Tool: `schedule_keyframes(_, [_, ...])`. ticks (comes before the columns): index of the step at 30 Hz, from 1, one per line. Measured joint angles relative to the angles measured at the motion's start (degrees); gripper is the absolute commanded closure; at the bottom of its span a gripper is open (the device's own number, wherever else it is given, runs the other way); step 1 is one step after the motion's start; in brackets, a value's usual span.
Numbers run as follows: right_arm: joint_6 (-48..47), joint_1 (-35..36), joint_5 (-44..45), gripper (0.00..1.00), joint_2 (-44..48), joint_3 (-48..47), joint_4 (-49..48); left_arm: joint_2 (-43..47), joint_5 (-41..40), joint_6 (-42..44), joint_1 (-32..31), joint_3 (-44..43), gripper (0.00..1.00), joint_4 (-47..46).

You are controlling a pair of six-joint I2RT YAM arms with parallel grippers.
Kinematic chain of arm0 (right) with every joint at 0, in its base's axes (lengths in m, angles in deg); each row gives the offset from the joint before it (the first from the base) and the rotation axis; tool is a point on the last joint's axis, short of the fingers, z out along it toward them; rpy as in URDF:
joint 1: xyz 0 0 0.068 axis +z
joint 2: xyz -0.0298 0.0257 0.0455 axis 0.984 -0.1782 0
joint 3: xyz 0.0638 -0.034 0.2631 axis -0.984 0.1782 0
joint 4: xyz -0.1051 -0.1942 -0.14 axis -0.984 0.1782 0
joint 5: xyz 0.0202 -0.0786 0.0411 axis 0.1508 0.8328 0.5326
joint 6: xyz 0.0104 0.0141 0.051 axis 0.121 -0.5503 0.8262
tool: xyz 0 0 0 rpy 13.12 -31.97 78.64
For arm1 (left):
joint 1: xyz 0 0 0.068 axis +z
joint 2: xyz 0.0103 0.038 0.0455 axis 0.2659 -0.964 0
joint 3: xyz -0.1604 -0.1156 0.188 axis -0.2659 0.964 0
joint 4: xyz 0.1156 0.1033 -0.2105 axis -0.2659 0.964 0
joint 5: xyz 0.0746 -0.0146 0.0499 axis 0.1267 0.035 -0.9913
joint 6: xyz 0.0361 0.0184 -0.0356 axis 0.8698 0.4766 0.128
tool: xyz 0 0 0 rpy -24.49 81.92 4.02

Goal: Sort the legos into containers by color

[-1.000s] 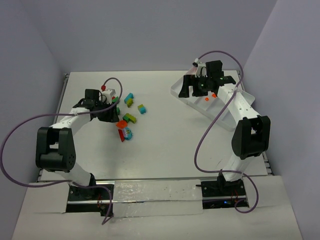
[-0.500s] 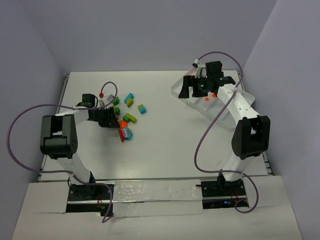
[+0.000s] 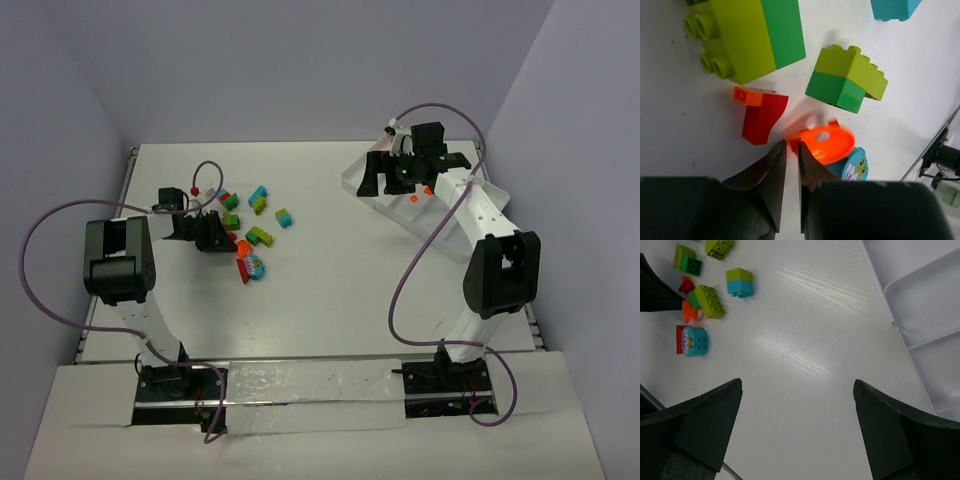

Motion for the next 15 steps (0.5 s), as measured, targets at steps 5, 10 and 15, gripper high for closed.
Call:
schedule_keyframes(5, [0.04, 0.02, -0.79, 0.01, 0.0, 0.06, -0.07, 0.07, 1.15, -0.59, 0.7, -0.02, 0.97, -0.1])
schedule_keyframes(10, [0.04, 0.55, -2.32, 0.02, 0.0, 1.28, -0.71, 2.74, 1.46, -0.79, 0.66, -0.02, 1.0, 0.47])
schedule_keyframes(15, [0.04, 2.61, -3.39, 0.02, 0.0, 1.97, -0.83, 10.23, 1.31, -0.81, 0.66, -0.74, 0.7, 0.94])
